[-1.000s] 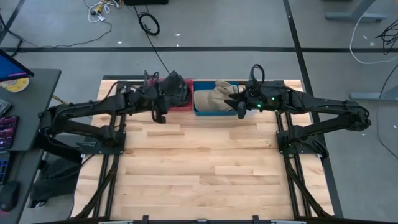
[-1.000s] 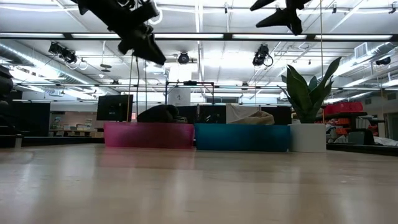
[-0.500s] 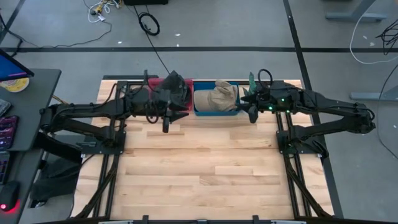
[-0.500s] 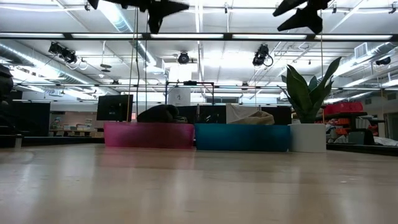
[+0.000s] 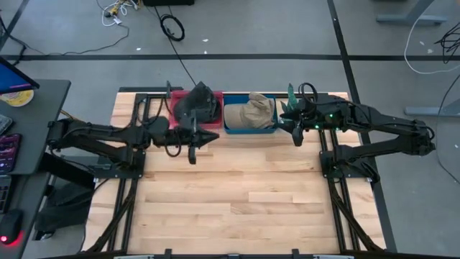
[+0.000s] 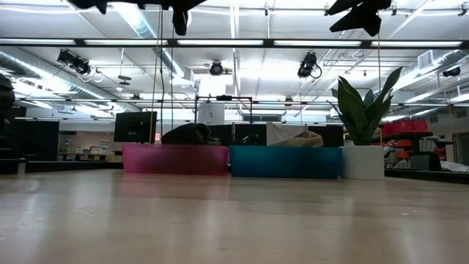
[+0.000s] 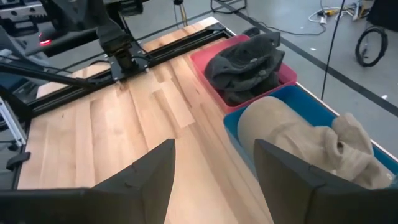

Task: Pick & Place hat
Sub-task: Return to Home Position

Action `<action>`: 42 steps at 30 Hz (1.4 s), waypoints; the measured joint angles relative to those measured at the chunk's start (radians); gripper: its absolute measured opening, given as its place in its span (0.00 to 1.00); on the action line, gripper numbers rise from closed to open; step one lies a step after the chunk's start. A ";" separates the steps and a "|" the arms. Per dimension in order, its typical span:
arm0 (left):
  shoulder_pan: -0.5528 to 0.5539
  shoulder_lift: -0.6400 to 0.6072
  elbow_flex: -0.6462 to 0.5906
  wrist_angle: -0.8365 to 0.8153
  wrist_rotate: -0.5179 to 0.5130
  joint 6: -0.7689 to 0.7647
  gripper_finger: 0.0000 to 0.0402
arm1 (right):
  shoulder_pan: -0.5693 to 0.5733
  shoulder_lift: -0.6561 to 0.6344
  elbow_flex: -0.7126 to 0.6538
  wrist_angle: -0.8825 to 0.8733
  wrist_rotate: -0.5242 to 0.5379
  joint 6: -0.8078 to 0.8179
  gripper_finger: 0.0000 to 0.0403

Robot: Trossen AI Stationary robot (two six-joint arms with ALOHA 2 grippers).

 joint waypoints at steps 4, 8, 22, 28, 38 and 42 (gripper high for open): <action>-0.029 0.000 -0.098 0.194 -0.019 0.000 0.01 | 0.000 0.000 0.000 0.000 0.000 -0.007 0.54; -0.036 0.000 -0.164 0.272 -0.031 -0.003 0.00 | 0.000 0.000 0.000 0.001 0.000 -0.007 0.54; -0.004 -0.348 -0.173 0.042 -0.015 0.090 0.00 | 0.000 0.000 0.000 0.002 -0.001 0.020 0.54; 0.000 -0.522 -0.173 -0.079 -0.014 0.179 0.00 | 0.000 0.000 0.000 0.011 -0.018 0.030 0.54; 0.000 -0.745 -0.173 -0.232 -0.025 0.237 0.00 | 0.000 0.000 0.000 0.012 -0.018 0.072 0.54; 0.000 -0.818 -0.173 -0.270 -0.026 0.261 0.00 | 0.000 0.001 0.000 0.012 -0.019 0.079 0.54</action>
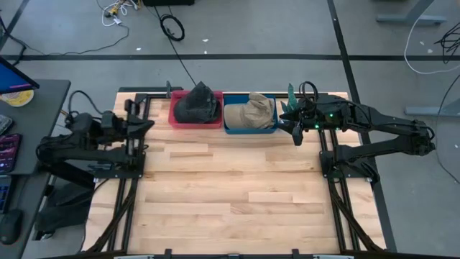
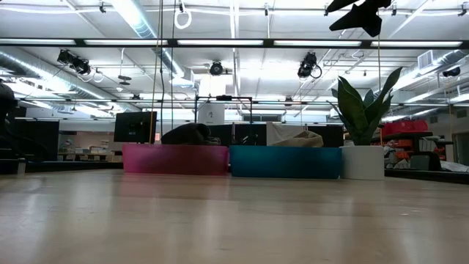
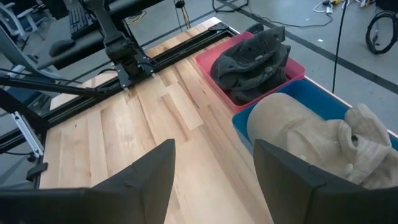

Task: Pick & Place hat
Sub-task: Return to Home Position

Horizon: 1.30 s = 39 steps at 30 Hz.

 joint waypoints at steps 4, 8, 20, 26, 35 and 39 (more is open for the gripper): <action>0.000 -0.072 0.000 -0.054 0.000 0.008 0.00 | 0.000 0.000 0.000 -0.001 -0.001 0.000 0.54; 0.000 -0.137 0.000 -0.111 0.000 0.009 0.00 | 0.000 0.000 0.000 -0.002 -0.005 0.000 0.54; 0.000 -0.263 0.000 -0.259 0.000 0.038 0.00 | 0.000 0.000 0.000 -0.005 -0.005 0.035 0.54; 0.000 -0.299 0.000 -0.291 0.002 0.078 0.00 | 0.000 0.000 0.000 -0.005 -0.005 0.050 0.54; 0.000 -0.297 0.001 -0.305 0.048 0.046 0.00 | 0.000 0.000 0.000 -0.004 -0.005 0.072 0.54; 0.000 -0.297 -0.029 -0.257 0.066 0.011 0.00 | 0.000 0.000 0.000 0.000 -0.004 0.081 0.54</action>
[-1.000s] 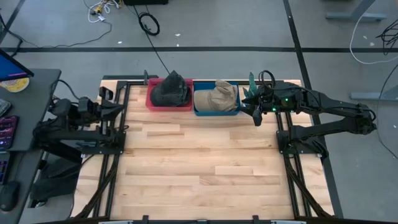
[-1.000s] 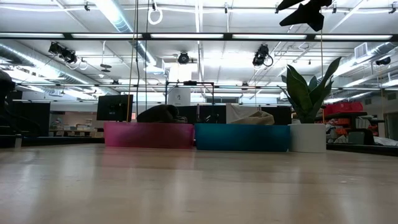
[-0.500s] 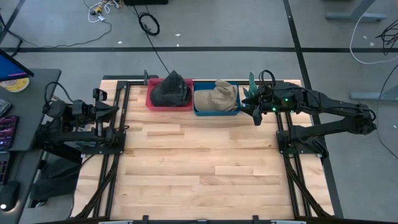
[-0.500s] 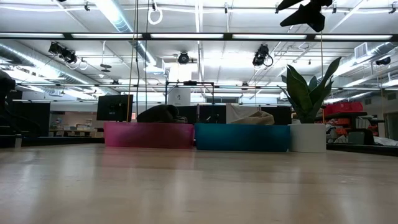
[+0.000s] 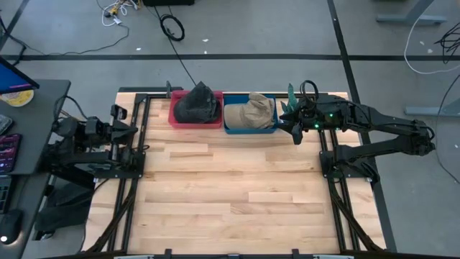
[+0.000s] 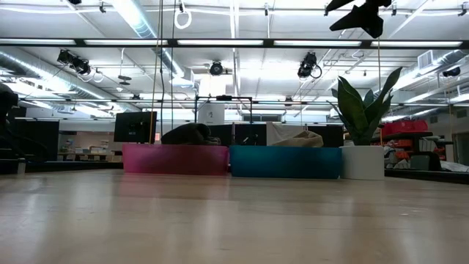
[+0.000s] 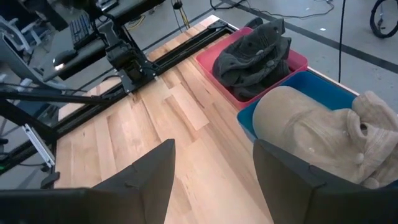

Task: Pick & Place hat
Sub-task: Return to Home Position

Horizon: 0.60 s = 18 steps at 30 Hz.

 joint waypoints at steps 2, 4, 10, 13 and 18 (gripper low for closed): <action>0.000 0.000 -0.054 0.076 -0.002 0.022 0.00 | 0.000 0.000 0.000 0.004 0.000 0.016 0.54; 0.000 0.000 -0.121 0.178 -0.001 0.031 0.00 | 0.000 0.000 0.000 0.009 0.000 0.017 0.54; 0.000 0.000 -0.292 0.415 -0.003 -0.012 0.00 | 0.000 0.000 0.000 0.009 0.000 0.017 0.54; 0.000 0.000 -0.345 0.514 -0.004 -0.008 0.00 | 0.000 0.000 0.000 0.009 0.000 0.021 0.54; 0.000 0.000 -0.406 0.584 -0.005 -0.027 0.00 | 0.000 0.000 0.000 0.009 0.000 0.028 0.54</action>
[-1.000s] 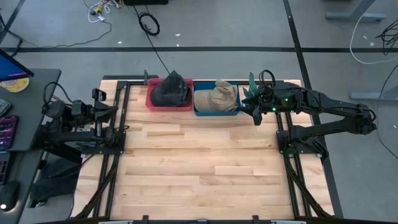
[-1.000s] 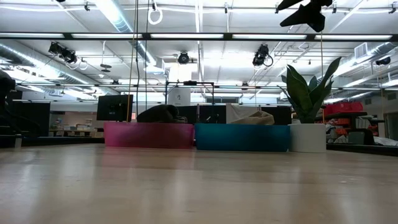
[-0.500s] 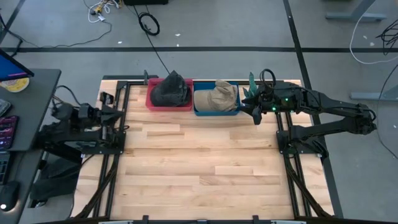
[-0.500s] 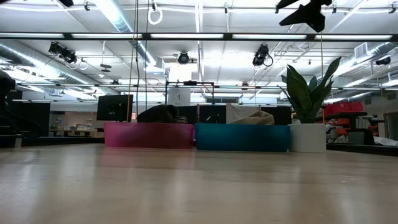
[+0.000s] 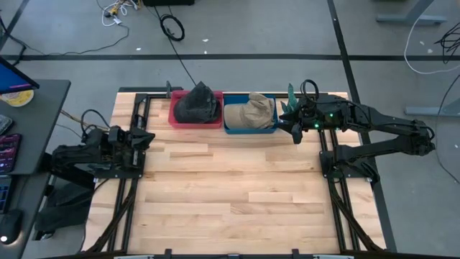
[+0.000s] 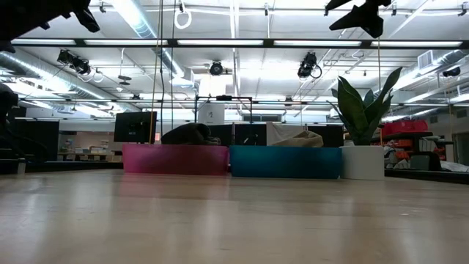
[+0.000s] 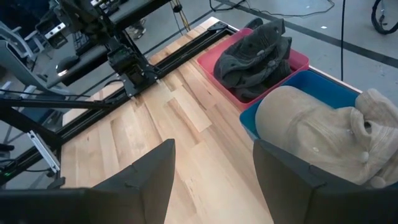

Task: Pick & Place hat
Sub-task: Return to Home Position

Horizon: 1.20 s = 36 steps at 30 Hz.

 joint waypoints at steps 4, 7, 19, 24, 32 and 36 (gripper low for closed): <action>0.000 0.000 -0.017 0.006 0.004 -0.032 0.00 | 0.000 0.000 0.000 0.000 0.000 0.007 0.54; 0.000 0.000 -0.040 0.003 0.005 -0.044 0.00 | 0.000 0.000 0.000 0.000 0.000 0.007 0.54; 0.000 0.001 -0.088 -0.014 -0.016 -0.074 0.00 | 0.000 0.000 0.000 -0.005 -0.003 0.040 0.54; 0.000 0.001 -0.088 -0.074 -0.016 -0.091 0.00 | 0.000 0.000 0.000 -0.005 -0.003 0.041 0.54; 0.000 0.001 -0.088 -0.083 -0.016 -0.091 0.00 | 0.000 0.000 0.000 -0.005 -0.003 0.064 0.54; 0.000 0.001 -0.088 -0.077 -0.016 -0.092 0.00 | 0.000 0.000 0.000 -0.005 0.000 0.064 0.54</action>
